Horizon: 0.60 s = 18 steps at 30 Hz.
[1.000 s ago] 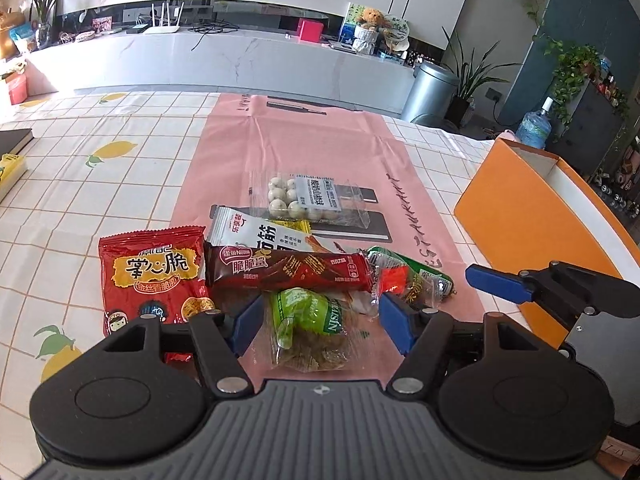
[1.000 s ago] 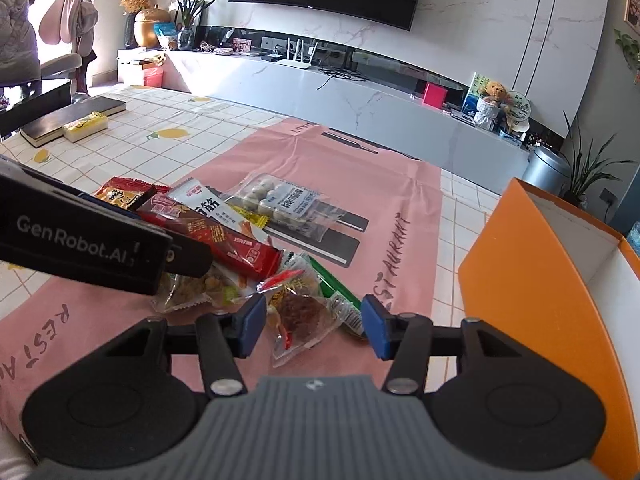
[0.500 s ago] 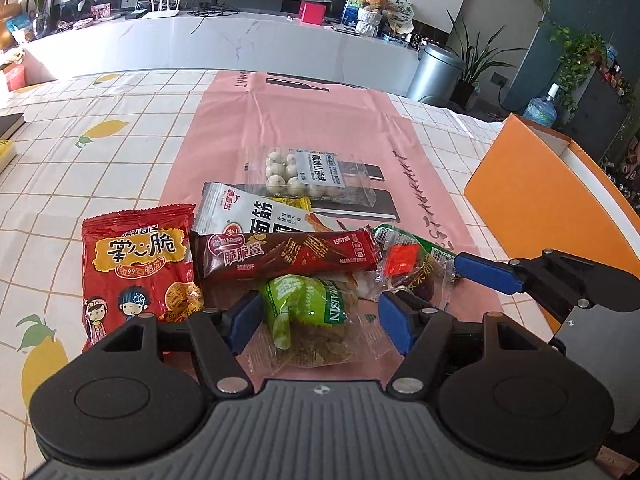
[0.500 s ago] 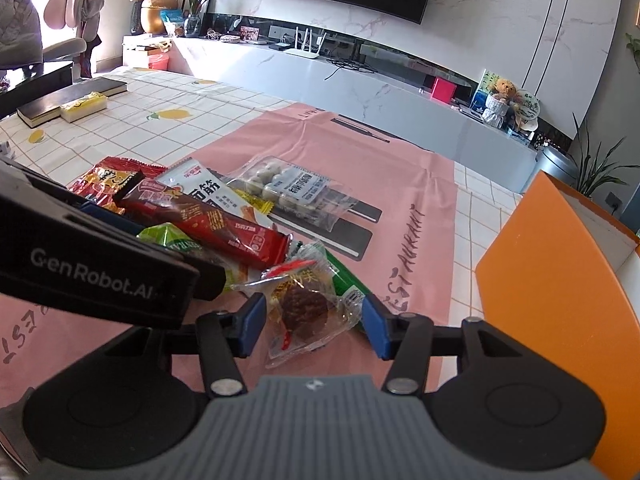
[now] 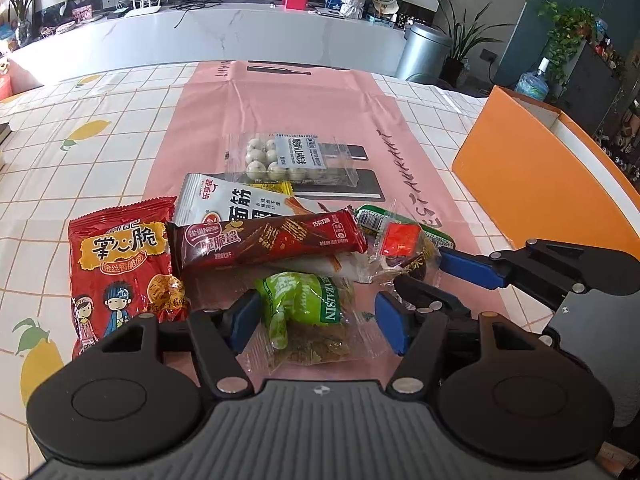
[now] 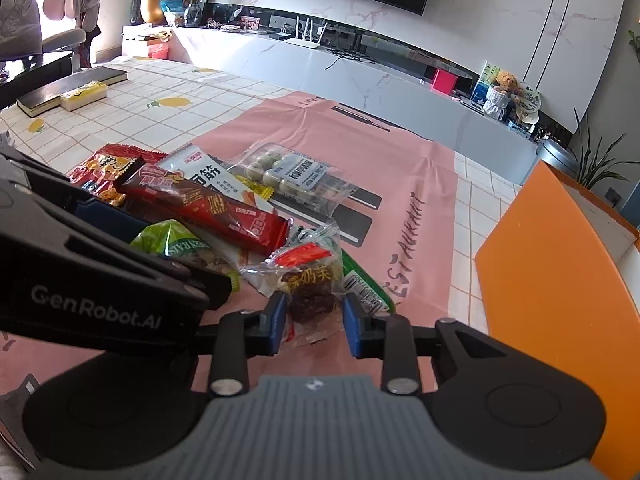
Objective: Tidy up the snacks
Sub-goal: 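Grasp the green pouch with left tool while right tool grasps the small red-labelled snack packet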
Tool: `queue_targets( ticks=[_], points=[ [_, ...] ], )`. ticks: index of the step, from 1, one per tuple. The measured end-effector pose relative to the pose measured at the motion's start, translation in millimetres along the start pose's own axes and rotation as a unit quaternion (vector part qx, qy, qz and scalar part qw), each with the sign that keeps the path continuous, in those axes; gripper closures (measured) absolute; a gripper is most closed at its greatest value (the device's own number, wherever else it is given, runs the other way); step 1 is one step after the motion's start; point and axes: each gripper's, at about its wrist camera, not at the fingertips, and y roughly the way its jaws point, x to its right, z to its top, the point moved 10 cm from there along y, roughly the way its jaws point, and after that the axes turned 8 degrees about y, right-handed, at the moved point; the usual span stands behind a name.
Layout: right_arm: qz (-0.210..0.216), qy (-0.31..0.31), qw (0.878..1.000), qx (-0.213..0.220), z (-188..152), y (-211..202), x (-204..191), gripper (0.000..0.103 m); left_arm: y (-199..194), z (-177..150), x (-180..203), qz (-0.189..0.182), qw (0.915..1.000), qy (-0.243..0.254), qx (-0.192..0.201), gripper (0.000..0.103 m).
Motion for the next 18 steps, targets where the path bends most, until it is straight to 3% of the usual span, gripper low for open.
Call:
queue_targets(
  ticks=[6,11,18],
  points=[
    [-0.002,0.009,1.0,-0.005,-2.1,-2.1,3.5,0.076,3.5,-0.3,0.7,0.014,0.9999,0.004,-0.001,0.03],
    [-0.005,0.027,1.0,-0.013,-3.2,-5.3,10.1,0.076,-3.2,1.3,-3.5,0.024,0.9996,-0.007,0.012,0.051],
    [0.005,0.058,0.998,-0.012,-3.8,-23.5,16.9,0.077,-15.4,-6.1,1.5,0.023,0.9995,-0.013,0.018,0.058]
  ],
)
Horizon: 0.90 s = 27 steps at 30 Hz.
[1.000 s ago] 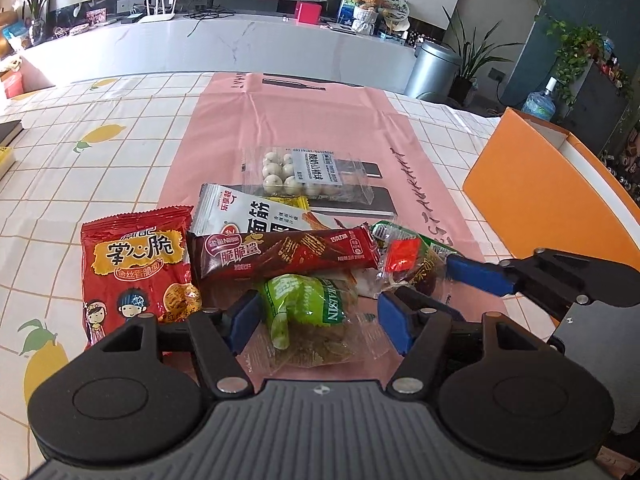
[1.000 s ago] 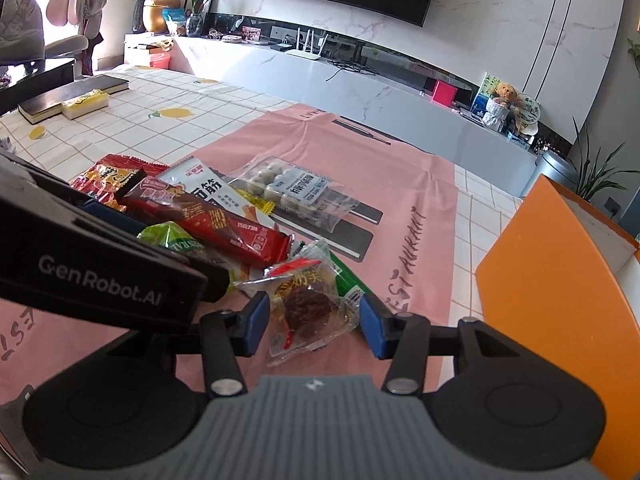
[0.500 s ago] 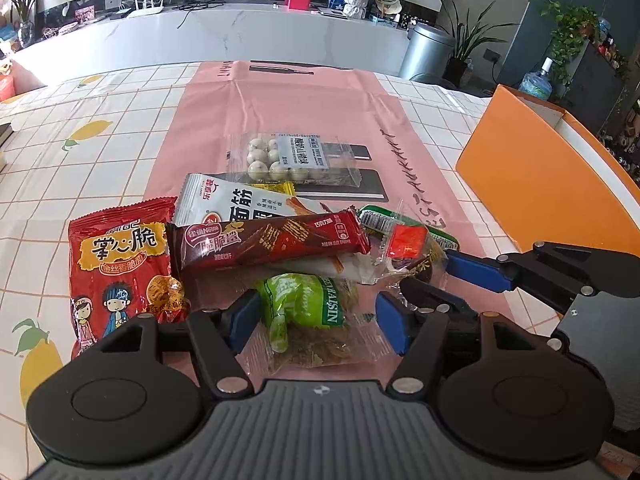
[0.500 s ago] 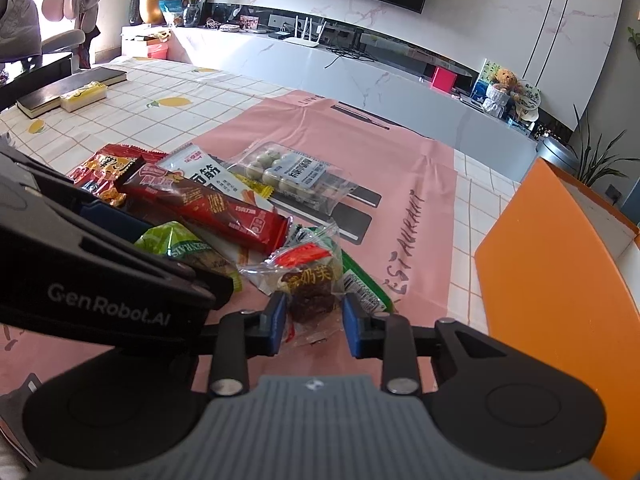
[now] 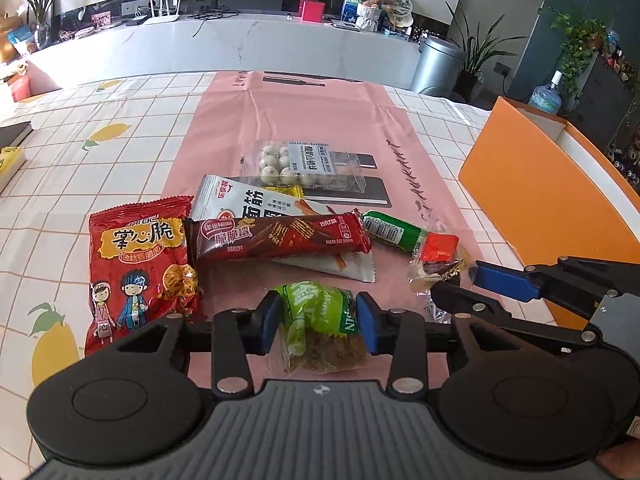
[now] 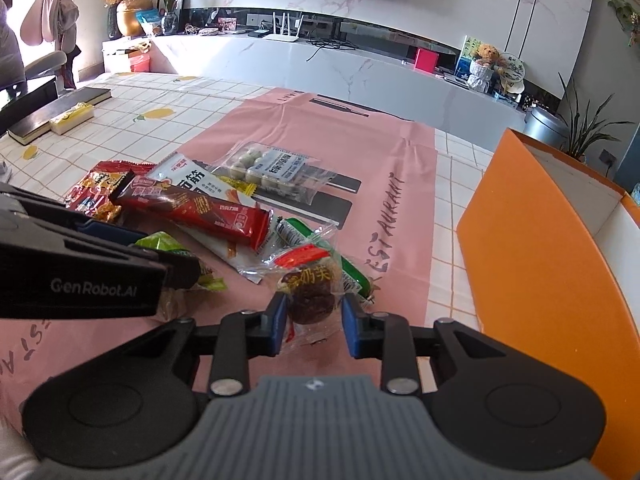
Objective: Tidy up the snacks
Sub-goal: 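Grasp the green pouch with left tool while right tool grasps the small red-labelled snack packet, then carry the green pouch and red-labelled packet over the orange box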
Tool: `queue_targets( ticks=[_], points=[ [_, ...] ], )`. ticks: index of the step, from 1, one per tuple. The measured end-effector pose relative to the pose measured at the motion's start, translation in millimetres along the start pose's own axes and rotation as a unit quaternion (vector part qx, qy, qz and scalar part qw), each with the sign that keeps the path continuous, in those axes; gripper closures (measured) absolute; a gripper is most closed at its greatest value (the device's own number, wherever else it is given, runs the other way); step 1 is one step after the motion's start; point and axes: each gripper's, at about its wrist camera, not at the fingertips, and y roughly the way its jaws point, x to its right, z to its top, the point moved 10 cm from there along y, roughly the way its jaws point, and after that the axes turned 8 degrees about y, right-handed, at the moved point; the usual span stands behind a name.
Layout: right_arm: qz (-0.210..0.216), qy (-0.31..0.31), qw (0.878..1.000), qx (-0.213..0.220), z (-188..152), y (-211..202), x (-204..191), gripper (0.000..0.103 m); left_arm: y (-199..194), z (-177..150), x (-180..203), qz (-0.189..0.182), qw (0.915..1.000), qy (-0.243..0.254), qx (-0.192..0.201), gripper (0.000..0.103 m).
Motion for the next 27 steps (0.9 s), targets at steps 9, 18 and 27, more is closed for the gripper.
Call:
queue_targets(
  ticks=[9,18,27],
  points=[
    [0.003,0.031,1.0,0.003,-12.6,-33.4,8.6,0.077,-24.1,-8.3,11.9,-0.003,0.9999,0.005,0.01,0.058],
    [0.006,0.06,0.998,0.018,-17.5,-75.8,19.8,0.077,-63.6,4.1,35.0,-0.011,0.9985,0.024,0.049,0.058],
    [-0.002,0.061,0.996,0.066,8.3,-132.3,43.7,0.077,-107.4,33.5,66.4,-0.026,0.9926,0.053,0.106,0.058]
  ],
)
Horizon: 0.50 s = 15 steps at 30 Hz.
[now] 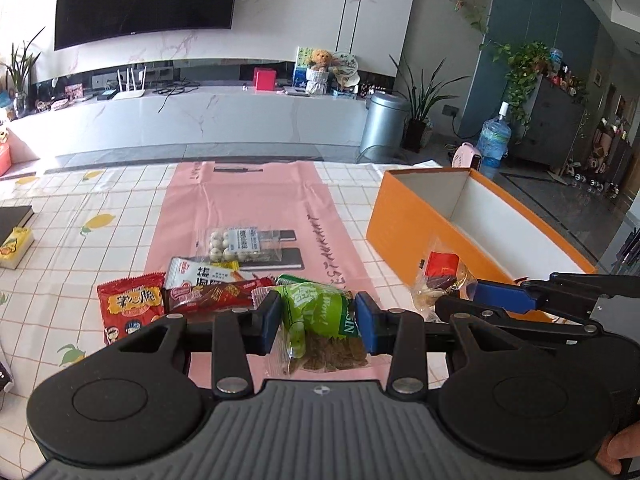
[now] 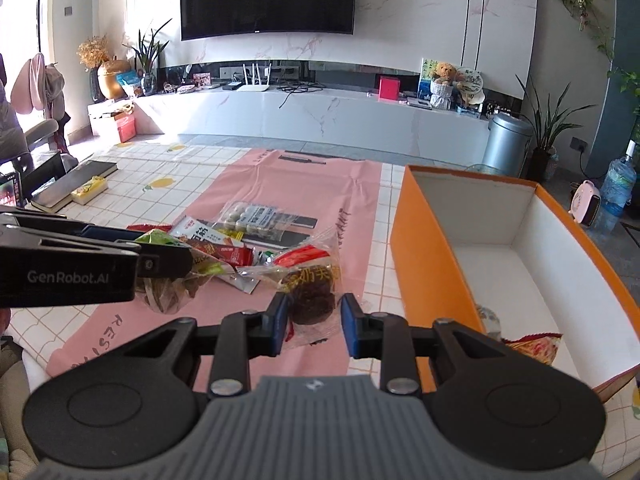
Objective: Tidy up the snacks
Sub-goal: 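Carry the green pouch and red-labelled packet over the orange box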
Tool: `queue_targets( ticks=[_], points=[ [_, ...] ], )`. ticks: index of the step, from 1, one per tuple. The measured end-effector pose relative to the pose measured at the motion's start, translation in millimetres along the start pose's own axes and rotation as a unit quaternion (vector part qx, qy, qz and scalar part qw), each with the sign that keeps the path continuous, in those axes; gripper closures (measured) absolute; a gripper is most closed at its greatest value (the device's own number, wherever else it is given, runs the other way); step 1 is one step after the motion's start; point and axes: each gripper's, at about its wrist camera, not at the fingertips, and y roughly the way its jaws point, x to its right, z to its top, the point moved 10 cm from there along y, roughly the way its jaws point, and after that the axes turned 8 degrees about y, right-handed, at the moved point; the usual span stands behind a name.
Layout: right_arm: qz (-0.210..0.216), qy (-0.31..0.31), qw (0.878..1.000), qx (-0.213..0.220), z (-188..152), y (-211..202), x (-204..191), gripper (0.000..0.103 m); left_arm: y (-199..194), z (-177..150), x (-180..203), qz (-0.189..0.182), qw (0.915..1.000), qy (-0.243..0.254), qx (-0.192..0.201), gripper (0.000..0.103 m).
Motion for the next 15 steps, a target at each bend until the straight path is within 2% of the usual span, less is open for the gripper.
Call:
queue_targets(
  ticks=[6,12,15],
  points=[
    [-0.011,-0.012,1.0,0.024,25.7,-26.8,26.0,0.077,-8.4,29.8,21.8,-0.02,0.9989,0.021,0.038,0.058],
    [-0.031,-0.005,0.999,0.02,44.4,-40.7,70.0,0.077,2.3,60.1,60.6,-0.054,0.9952,0.059,0.056,0.058],
    [-0.048,-0.001,0.999,0.007,51.9,-43.7,99.5,0.077,14.7,72.2,89.0,-0.086,0.9914,0.081,0.057,0.058]
  ],
)
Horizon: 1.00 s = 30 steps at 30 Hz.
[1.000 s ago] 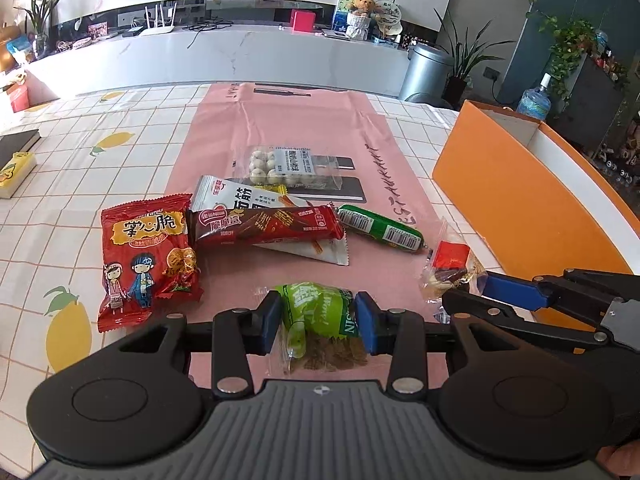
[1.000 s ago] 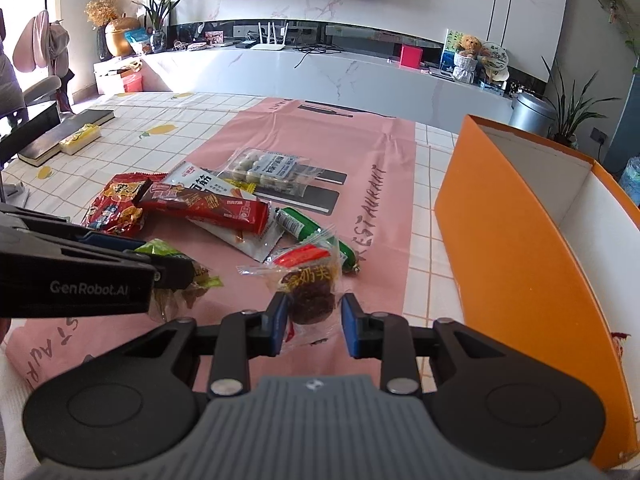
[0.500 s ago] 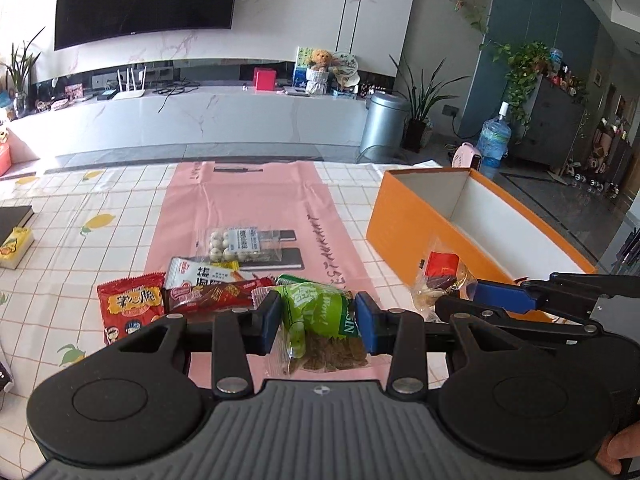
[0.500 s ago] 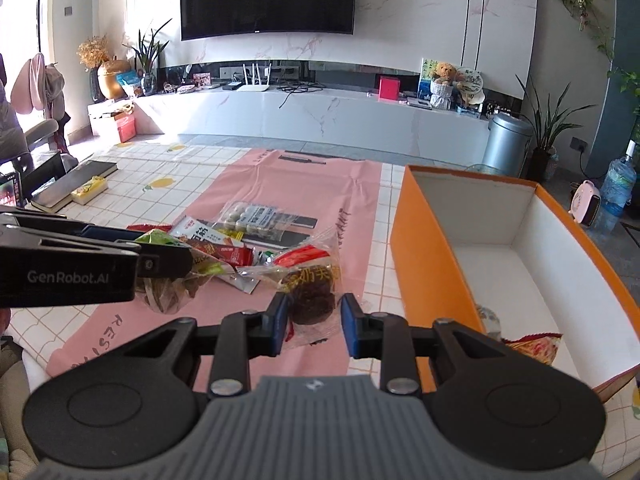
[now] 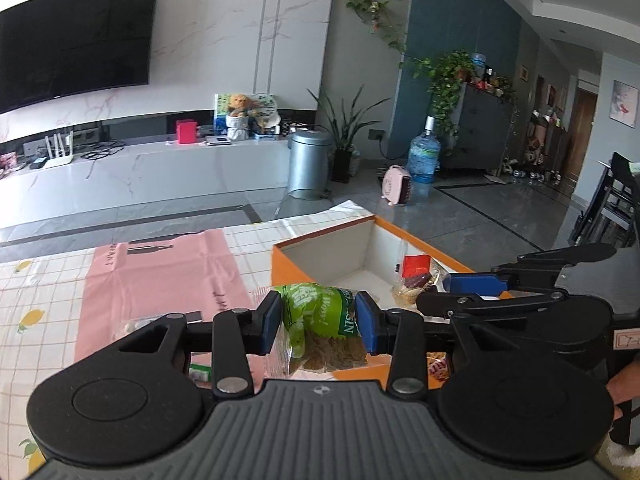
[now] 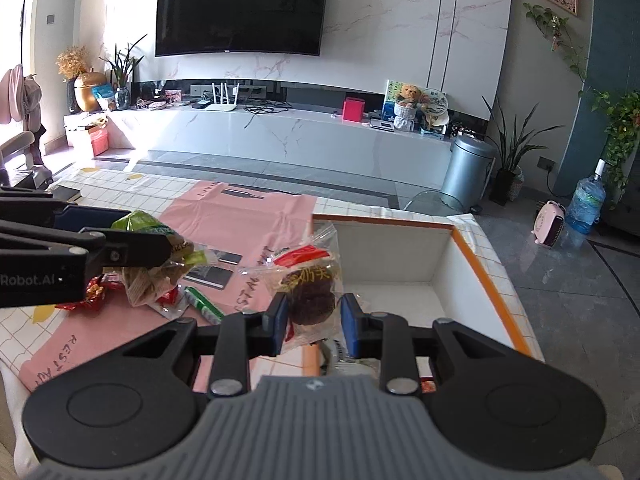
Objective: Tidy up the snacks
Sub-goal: 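Carry the green pouch and red-labelled packet over the orange box, then open both tools to drop the packets into the box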
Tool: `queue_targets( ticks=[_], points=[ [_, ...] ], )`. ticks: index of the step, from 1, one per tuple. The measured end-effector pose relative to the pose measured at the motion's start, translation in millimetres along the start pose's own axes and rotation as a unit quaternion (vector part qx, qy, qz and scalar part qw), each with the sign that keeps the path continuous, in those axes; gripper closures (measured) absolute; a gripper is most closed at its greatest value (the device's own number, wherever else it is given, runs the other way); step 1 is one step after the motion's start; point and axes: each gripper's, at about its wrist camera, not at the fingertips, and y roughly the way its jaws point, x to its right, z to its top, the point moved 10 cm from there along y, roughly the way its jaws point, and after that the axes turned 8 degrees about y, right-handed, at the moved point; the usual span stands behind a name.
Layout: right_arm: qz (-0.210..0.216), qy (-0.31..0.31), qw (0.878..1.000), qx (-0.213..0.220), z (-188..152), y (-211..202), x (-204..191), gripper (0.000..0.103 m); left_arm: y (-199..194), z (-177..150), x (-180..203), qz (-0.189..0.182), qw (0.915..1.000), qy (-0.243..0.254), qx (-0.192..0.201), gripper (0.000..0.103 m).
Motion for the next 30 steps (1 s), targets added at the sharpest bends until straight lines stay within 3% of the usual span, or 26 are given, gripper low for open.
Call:
queue_targets(
  ticks=[8,16,22,25,30],
  points=[
    [-0.044,-0.016,0.996,-0.077,-0.6,20.9,78.6,0.077,57.8,12.8,65.4,-0.078,0.9928,0.087,-0.028,0.058],
    [-0.045,-0.009,0.979,-0.199,-39.0,65.7,126.3,0.077,115.0,-9.5,101.0,-0.138,0.9746,0.124,-0.125,0.058],
    [-0.044,-0.024,0.964,-0.259,-59.8,87.1,141.1,0.077,149.5,-26.7,100.5,-0.135,0.962,0.116,-0.207,0.058],
    [-0.043,-0.047,0.958,-0.281,-64.7,98.3,136.9,0.077,159.4,-36.1,100.6,-0.142,0.9502,0.126,-0.247,0.058],
    [-0.041,-0.077,0.947,-0.31,-72.4,111.5,133.1,0.077,170.7,-49.3,104.5,-0.142,0.9376,0.152,-0.279,0.057]
  ],
)
